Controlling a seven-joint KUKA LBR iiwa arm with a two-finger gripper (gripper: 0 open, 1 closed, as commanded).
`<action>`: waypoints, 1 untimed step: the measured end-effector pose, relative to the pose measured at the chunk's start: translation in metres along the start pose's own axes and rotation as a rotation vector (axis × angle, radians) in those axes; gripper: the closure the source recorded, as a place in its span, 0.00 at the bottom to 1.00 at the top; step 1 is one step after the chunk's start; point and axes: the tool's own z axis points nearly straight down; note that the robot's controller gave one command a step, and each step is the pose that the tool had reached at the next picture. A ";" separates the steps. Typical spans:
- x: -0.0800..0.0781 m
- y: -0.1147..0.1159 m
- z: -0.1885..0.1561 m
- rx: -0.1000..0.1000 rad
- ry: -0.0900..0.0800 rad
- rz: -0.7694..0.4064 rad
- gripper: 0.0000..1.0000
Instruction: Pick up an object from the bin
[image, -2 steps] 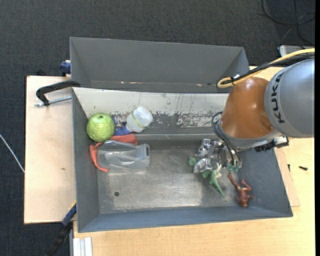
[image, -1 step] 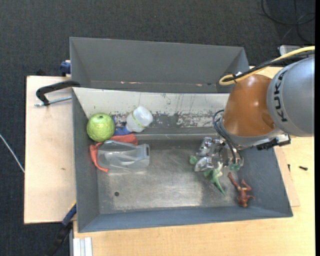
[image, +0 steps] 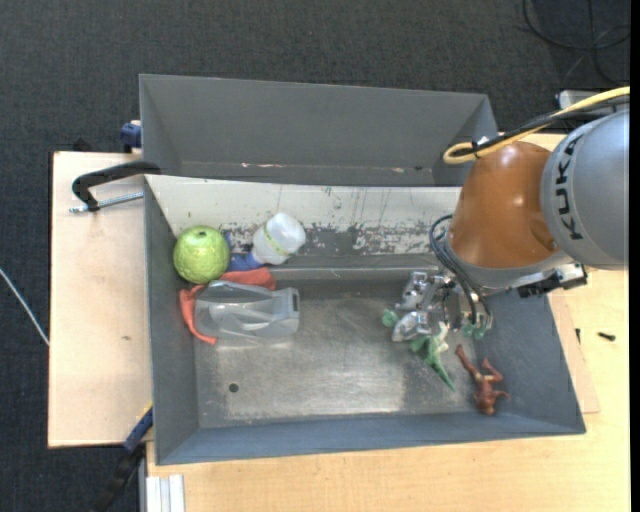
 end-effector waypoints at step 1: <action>0.000 0.000 -0.022 0.000 -0.002 0.000 1.00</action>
Offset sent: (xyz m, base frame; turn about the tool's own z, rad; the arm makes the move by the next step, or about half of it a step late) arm 0.0001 0.0001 0.0048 0.0000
